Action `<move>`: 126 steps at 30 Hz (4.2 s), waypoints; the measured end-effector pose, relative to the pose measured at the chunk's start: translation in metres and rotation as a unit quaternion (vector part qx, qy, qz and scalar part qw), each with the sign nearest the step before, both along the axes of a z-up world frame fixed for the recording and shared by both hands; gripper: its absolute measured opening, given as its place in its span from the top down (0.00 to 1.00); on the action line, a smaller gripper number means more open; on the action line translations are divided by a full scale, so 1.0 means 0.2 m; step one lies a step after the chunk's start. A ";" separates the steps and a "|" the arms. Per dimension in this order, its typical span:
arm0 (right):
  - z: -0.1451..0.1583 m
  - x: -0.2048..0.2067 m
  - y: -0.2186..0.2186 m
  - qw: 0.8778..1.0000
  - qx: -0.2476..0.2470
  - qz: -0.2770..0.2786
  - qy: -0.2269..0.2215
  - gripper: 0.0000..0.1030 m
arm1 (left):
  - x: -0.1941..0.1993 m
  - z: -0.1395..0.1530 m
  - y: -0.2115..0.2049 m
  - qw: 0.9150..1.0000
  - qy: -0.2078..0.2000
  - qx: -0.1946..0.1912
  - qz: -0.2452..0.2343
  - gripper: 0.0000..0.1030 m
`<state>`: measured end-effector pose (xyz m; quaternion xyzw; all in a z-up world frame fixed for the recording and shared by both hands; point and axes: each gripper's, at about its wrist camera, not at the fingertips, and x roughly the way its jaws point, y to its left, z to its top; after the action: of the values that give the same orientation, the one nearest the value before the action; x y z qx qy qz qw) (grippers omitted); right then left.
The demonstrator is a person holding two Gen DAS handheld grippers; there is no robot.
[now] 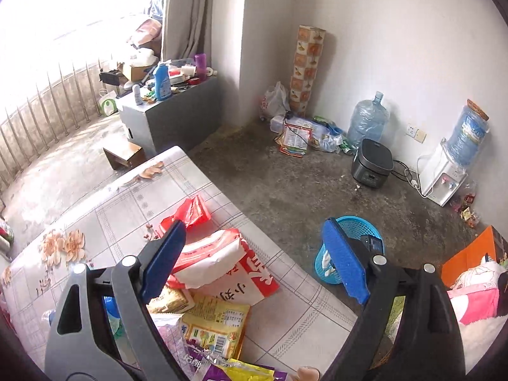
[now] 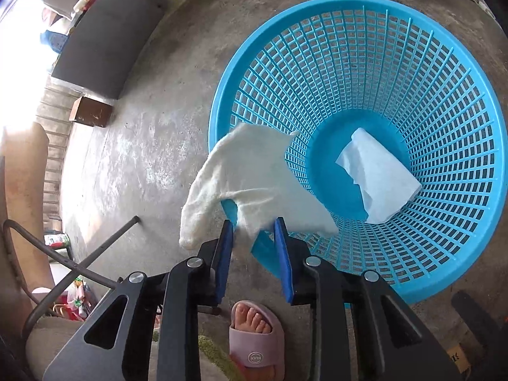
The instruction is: Collect trash
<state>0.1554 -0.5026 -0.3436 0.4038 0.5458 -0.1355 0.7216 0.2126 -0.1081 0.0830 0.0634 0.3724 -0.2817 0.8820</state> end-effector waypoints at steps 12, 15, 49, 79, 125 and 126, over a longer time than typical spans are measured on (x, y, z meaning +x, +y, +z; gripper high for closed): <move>0.06 -0.09 -0.07 0.998 0.022 -0.043 -0.037 0.95 | -0.10 -0.06 0.33 0.996 0.018 -0.038 0.073 0.19; 0.09 -0.11 -0.09 0.997 0.012 -0.060 -0.044 0.95 | -0.12 -0.06 0.31 0.997 0.015 -0.038 0.070 0.19; 1.23 -0.28 0.15 0.944 -0.254 -0.065 -0.203 0.38 | -0.27 -0.03 0.46 0.993 -0.048 -0.090 0.059 0.17; 2.10 -0.60 1.19 0.835 -0.370 0.078 -0.400 0.06 | -0.57 0.02 1.12 0.964 -0.107 -0.216 0.114 0.17; 1.60 0.18 1.89 0.936 -0.011 0.274 -0.221 0.42 | -0.31 -0.66 1.25 0.975 0.056 -0.171 0.134 0.37; 1.58 0.20 1.89 0.938 -0.007 0.272 -0.216 0.43 | -0.29 -0.68 1.25 0.974 0.063 -0.175 0.133 0.40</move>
<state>0.1964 -0.1246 -0.0272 0.2545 0.4645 0.1526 0.8343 0.1537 0.1417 -0.0523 -0.1598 0.3777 -0.2255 0.8837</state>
